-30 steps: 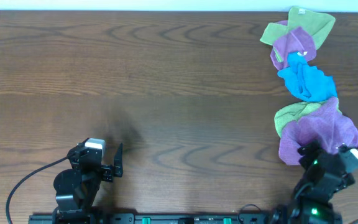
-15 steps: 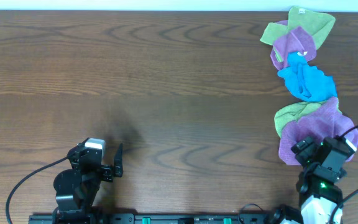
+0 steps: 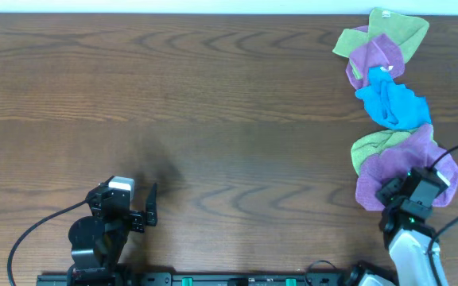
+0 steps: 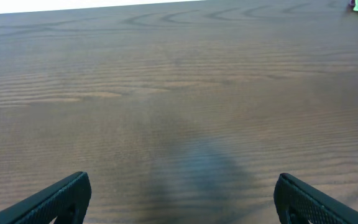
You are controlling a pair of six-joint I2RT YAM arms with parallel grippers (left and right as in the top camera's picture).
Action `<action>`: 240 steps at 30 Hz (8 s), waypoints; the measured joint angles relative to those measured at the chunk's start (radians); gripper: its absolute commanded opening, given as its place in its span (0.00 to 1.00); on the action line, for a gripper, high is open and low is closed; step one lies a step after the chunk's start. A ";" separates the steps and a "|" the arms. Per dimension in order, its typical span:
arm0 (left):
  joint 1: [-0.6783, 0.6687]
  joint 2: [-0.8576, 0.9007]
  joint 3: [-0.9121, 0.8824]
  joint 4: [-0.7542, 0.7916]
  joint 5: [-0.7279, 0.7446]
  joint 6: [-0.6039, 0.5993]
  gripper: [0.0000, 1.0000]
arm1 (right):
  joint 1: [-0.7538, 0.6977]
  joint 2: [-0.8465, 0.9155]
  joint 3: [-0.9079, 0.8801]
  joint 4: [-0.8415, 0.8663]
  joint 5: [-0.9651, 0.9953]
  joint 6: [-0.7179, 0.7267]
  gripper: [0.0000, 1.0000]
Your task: Fold the cloth
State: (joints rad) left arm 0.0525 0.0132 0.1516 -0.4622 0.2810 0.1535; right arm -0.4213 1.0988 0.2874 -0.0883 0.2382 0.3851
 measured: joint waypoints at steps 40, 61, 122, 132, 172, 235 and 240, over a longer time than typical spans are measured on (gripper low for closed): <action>0.000 0.000 0.000 0.000 0.000 0.000 0.95 | 0.416 -0.021 0.221 0.508 -0.988 0.317 0.02; 0.000 0.000 0.000 0.000 0.000 0.000 0.95 | 0.699 0.409 0.606 0.297 -0.813 0.235 0.99; 0.000 -0.001 -0.001 0.002 0.000 0.000 0.95 | 0.845 0.771 0.673 0.501 -0.826 0.024 0.99; 0.000 -0.001 -0.001 0.002 0.000 0.000 0.96 | 0.920 0.825 0.781 0.285 -0.640 -0.088 0.95; 0.000 -0.001 -0.001 0.002 0.000 0.000 0.95 | 0.900 0.945 1.063 0.174 -0.711 -0.032 0.01; 0.000 -0.001 -0.001 0.002 0.000 0.000 0.95 | 0.881 1.273 1.779 -0.777 -0.222 -0.389 0.01; 0.000 -0.001 -0.001 0.002 0.000 0.000 0.95 | 0.882 1.273 1.805 -0.747 -0.296 -0.389 0.01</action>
State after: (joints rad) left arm 0.0525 0.0120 0.1509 -0.4606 0.2810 0.1535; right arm 0.4610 2.3714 2.0926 -0.8356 -0.0578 -0.0044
